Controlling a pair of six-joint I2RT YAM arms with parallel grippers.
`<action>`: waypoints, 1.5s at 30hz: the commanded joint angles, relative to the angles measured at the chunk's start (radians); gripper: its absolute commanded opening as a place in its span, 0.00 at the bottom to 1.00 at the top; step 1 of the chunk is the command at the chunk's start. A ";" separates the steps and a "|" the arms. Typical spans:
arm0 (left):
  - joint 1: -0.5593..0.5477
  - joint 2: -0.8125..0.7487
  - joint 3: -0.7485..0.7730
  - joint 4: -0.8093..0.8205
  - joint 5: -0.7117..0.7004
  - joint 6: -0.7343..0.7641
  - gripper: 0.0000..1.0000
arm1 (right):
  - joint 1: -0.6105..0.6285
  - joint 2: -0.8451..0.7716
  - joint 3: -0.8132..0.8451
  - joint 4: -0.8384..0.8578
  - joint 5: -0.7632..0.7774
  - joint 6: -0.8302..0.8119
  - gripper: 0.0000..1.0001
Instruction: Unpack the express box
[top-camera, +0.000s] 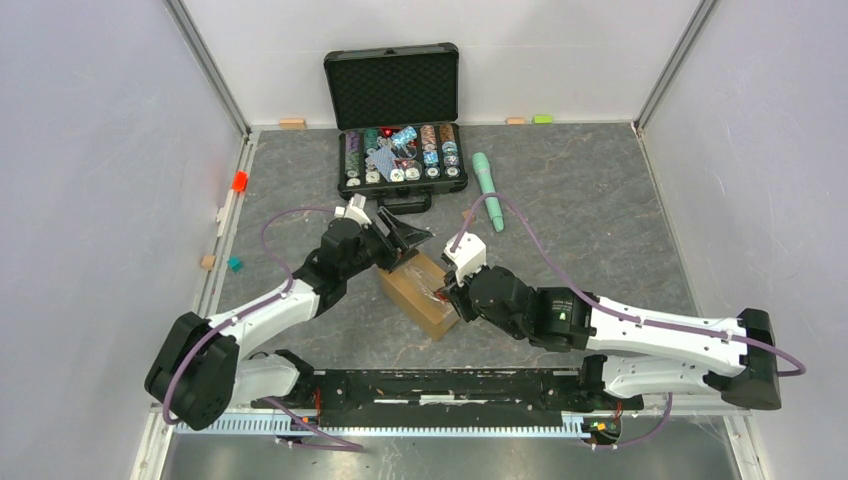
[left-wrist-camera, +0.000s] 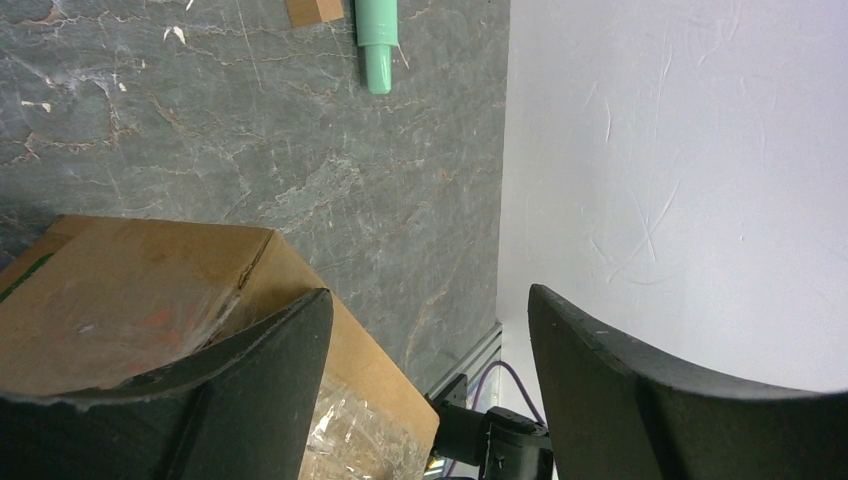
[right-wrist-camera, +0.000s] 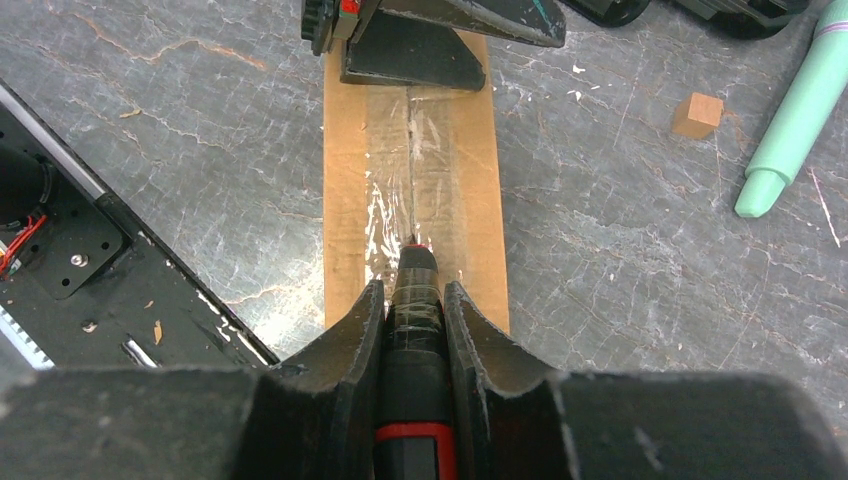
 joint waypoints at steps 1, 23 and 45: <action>0.069 0.069 -0.019 -0.261 -0.090 0.149 0.80 | 0.017 -0.016 -0.036 -0.104 0.010 0.007 0.00; 0.185 0.071 0.510 -0.616 -0.047 0.425 0.82 | -0.101 0.196 0.106 0.201 -0.010 -0.151 0.00; 0.025 0.109 0.089 -0.180 0.026 0.112 0.82 | -0.100 0.201 0.192 0.024 -0.054 -0.141 0.00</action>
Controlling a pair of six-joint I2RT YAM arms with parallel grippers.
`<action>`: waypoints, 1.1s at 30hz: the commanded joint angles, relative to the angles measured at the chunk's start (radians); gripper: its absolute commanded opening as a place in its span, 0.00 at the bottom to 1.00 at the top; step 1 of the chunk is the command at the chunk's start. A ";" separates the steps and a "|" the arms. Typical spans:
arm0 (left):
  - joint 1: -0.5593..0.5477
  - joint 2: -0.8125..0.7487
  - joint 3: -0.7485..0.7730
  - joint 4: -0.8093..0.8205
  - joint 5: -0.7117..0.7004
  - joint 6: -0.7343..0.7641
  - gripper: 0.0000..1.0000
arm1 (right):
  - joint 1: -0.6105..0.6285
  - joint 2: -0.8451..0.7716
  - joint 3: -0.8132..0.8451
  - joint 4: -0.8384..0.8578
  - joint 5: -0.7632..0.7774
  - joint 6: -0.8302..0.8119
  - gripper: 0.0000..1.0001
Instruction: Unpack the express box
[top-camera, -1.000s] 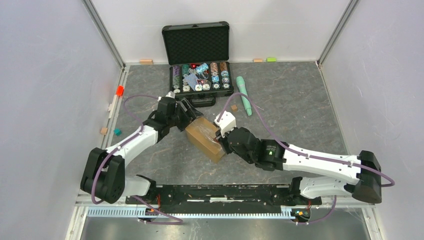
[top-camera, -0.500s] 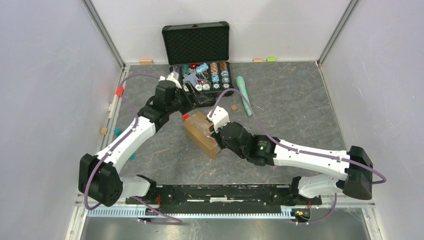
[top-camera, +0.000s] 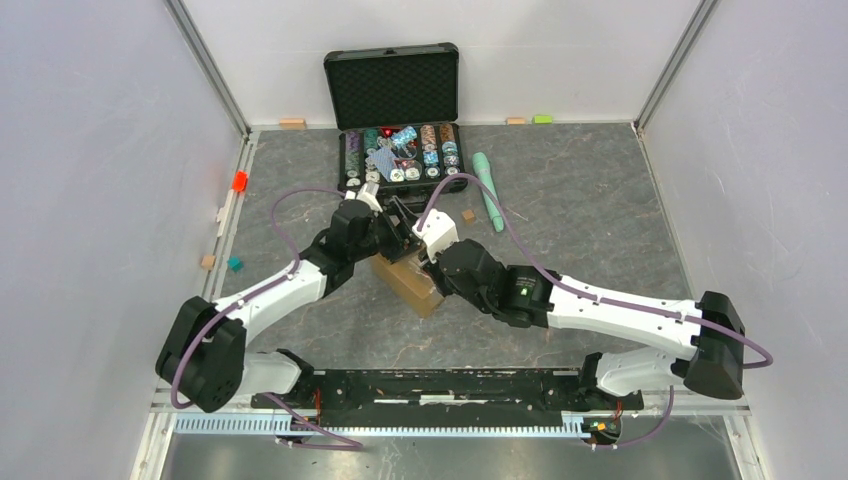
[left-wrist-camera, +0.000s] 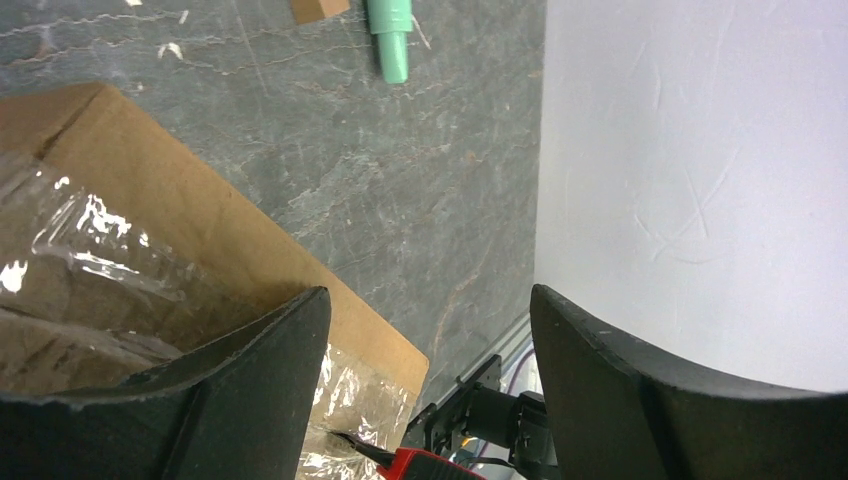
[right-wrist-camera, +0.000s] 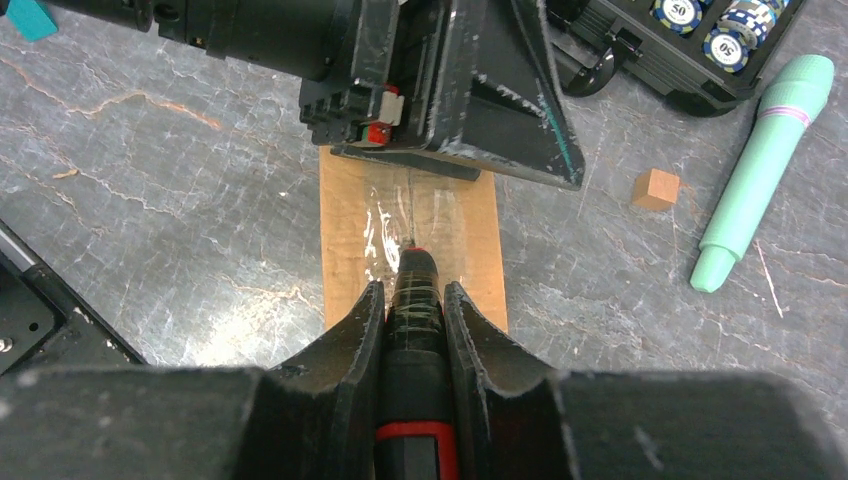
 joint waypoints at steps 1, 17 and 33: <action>0.026 0.031 -0.122 0.033 -0.015 -0.015 0.82 | 0.003 -0.017 0.074 -0.121 -0.037 0.001 0.00; 0.078 0.069 -0.209 0.091 0.030 0.048 0.81 | 0.014 -0.106 0.016 -0.266 -0.074 0.002 0.00; 0.099 0.100 -0.214 0.103 0.044 0.059 0.81 | 0.025 -0.165 -0.088 -0.306 -0.093 0.040 0.00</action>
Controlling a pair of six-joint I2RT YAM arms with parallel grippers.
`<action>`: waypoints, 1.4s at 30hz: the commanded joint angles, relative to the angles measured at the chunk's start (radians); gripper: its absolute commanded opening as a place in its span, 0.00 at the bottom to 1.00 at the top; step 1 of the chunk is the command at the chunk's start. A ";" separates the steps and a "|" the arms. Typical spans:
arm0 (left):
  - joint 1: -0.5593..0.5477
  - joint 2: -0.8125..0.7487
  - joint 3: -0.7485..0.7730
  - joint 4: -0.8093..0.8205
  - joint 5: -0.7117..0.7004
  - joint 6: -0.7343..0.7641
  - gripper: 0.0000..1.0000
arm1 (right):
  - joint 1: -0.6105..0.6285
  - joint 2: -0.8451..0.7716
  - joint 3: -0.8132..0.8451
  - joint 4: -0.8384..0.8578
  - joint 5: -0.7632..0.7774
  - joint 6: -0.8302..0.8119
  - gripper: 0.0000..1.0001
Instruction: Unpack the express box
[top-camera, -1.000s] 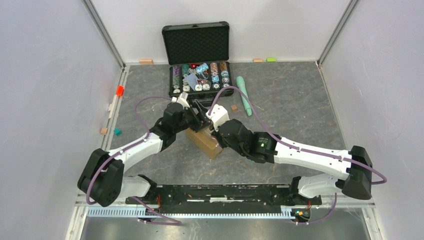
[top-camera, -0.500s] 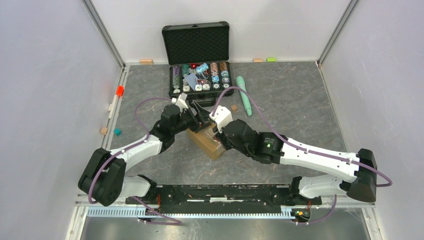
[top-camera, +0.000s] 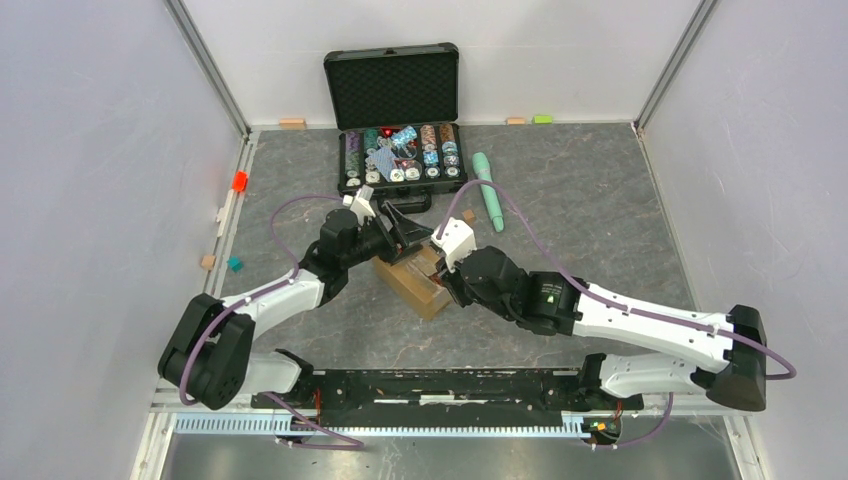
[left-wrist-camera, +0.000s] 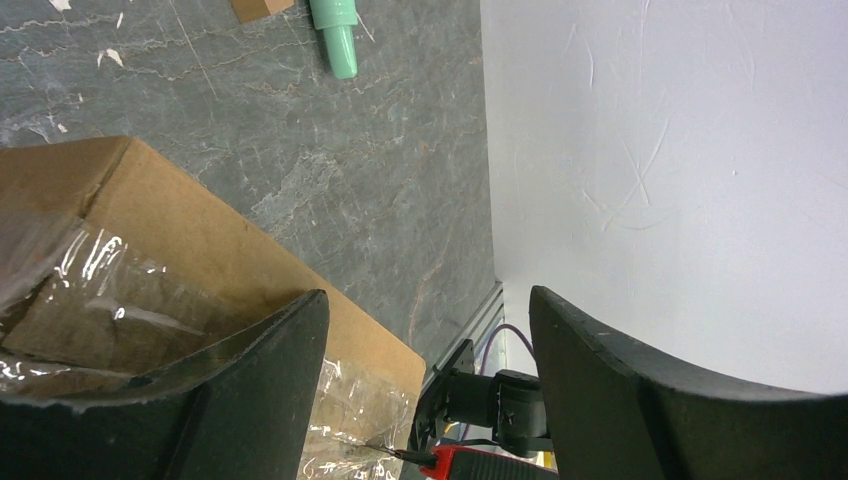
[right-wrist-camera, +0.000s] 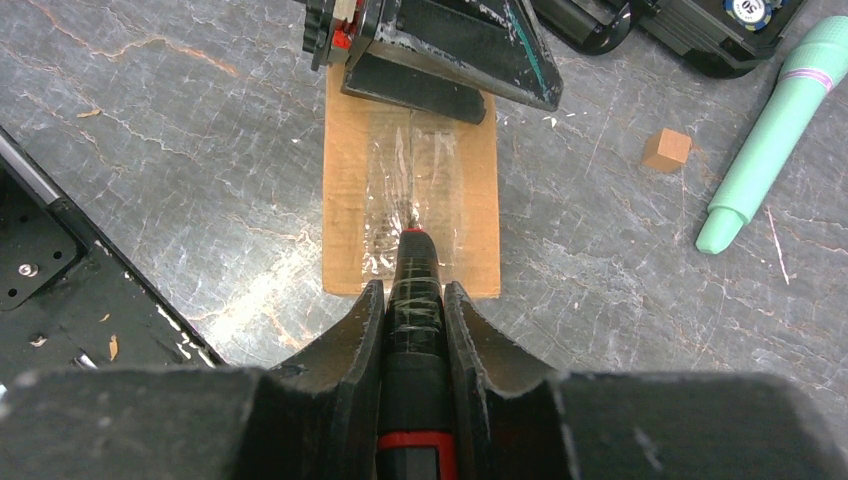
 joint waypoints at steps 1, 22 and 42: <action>0.032 0.076 -0.063 -0.203 -0.101 0.095 0.81 | 0.019 -0.040 -0.055 -0.171 -0.031 0.026 0.00; 0.045 0.110 -0.047 -0.212 -0.099 0.112 0.81 | 0.026 -0.073 -0.094 -0.211 -0.017 0.094 0.00; 0.079 0.127 -0.052 -0.210 -0.085 0.140 0.81 | 0.045 -0.106 -0.017 -0.323 -0.008 0.117 0.00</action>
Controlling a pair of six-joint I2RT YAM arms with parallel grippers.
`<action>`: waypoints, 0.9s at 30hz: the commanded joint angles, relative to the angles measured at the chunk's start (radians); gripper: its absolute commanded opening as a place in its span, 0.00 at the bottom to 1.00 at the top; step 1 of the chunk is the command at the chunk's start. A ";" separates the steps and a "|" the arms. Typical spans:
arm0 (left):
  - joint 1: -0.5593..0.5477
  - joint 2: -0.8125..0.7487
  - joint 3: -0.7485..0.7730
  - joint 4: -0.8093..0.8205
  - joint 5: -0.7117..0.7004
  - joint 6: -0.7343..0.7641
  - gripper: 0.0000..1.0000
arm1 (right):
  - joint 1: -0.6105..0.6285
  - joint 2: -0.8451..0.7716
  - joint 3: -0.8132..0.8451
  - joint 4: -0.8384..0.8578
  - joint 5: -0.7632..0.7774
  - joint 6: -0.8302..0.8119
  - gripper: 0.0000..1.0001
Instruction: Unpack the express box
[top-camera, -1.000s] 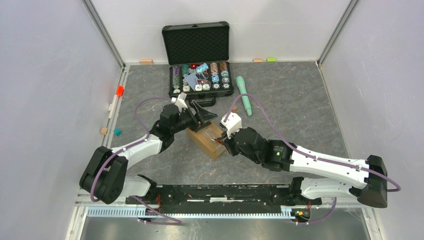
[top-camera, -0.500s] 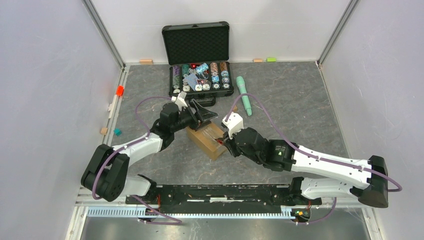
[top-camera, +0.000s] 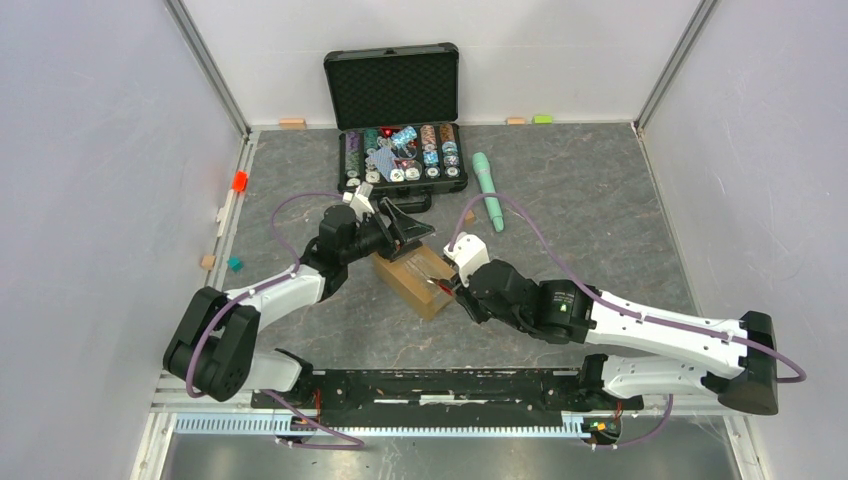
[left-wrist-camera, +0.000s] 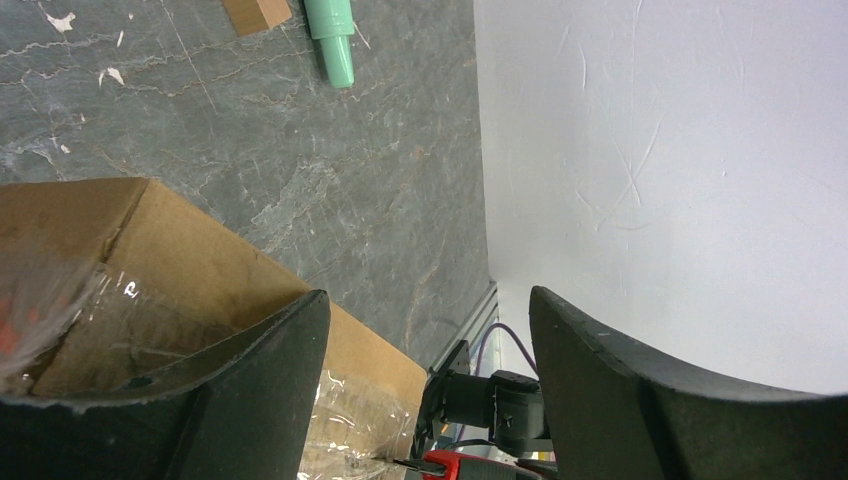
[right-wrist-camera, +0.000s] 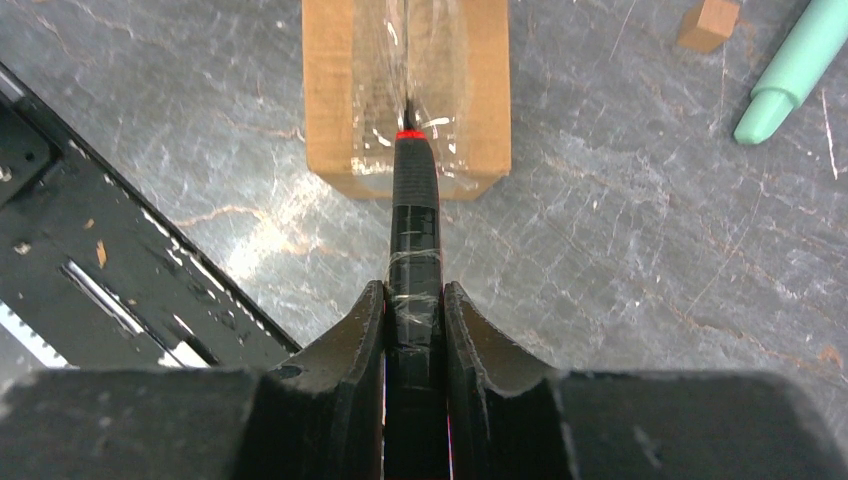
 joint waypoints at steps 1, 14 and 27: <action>0.043 0.079 -0.068 -0.239 -0.133 0.140 0.81 | 0.013 -0.021 0.038 -0.158 -0.018 0.008 0.00; 0.035 -0.073 0.060 -0.385 -0.064 0.174 0.82 | 0.013 0.051 0.084 -0.141 -0.028 -0.005 0.00; -0.137 -0.185 0.120 -0.303 -0.121 -0.085 0.82 | 0.013 0.059 0.075 -0.124 -0.042 0.001 0.00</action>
